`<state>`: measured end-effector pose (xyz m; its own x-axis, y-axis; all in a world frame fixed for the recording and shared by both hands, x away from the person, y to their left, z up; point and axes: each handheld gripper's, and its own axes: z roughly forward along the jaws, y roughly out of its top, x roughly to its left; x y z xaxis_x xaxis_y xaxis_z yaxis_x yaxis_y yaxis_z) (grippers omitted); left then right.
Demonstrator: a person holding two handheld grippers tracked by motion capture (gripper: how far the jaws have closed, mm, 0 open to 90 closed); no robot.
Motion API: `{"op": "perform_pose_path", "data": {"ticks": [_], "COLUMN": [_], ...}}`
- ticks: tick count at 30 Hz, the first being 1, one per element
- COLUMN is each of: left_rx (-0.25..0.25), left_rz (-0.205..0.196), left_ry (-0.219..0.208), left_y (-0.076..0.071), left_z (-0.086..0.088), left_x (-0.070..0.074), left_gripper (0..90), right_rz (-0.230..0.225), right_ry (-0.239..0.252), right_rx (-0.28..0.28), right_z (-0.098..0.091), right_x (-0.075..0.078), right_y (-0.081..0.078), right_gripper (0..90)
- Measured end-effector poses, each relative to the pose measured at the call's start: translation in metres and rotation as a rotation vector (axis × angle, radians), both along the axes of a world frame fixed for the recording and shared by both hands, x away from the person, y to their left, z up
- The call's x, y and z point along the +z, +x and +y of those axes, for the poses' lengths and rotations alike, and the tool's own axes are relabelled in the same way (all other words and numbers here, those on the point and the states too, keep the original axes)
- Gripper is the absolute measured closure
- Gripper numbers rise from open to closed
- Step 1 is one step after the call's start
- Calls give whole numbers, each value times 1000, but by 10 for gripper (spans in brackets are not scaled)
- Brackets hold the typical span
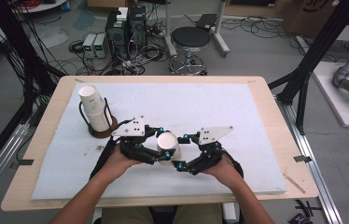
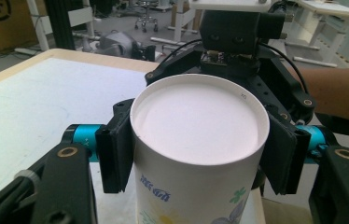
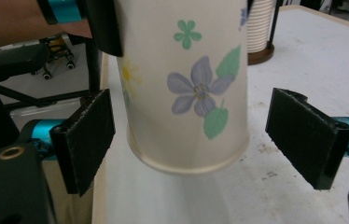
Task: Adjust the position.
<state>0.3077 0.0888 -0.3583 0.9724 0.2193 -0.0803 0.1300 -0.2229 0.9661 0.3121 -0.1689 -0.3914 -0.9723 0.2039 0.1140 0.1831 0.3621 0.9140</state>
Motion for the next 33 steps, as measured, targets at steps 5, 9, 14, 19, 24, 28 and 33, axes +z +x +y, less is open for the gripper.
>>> {"op": "perform_pose_path", "data": {"ticks": [5,9,14,19,24,28,33], "left_rx": [-15,-22,-20,20,29,20,18], "left_rz": [-1,1,4,16,51,54,53], "left_ry": [-4,-9,-11,11,54,69,104], "left_y": [0,-1,-1,-2,-1,0,1], "left_z": [-3,-5,-4,-6,-4,0,5], "left_x": [-1,-1,-2,-3,-4,-1,4], "left_gripper": [360,360,362,249,116,118,120], "right_rz": [2,-3,-3,-7,-8,-31,-52], "right_ry": [6,7,9,-4,-55,-122,-195], "right_rx": [21,38,48,53,55,62,74], "right_z": [3,5,6,5,3,1,-3], "right_x": [-1,-2,-3,-3,-4,0,7], "right_y": [0,0,1,2,3,4,6], "right_gripper": [219,268,311,340,345,352,355]}}
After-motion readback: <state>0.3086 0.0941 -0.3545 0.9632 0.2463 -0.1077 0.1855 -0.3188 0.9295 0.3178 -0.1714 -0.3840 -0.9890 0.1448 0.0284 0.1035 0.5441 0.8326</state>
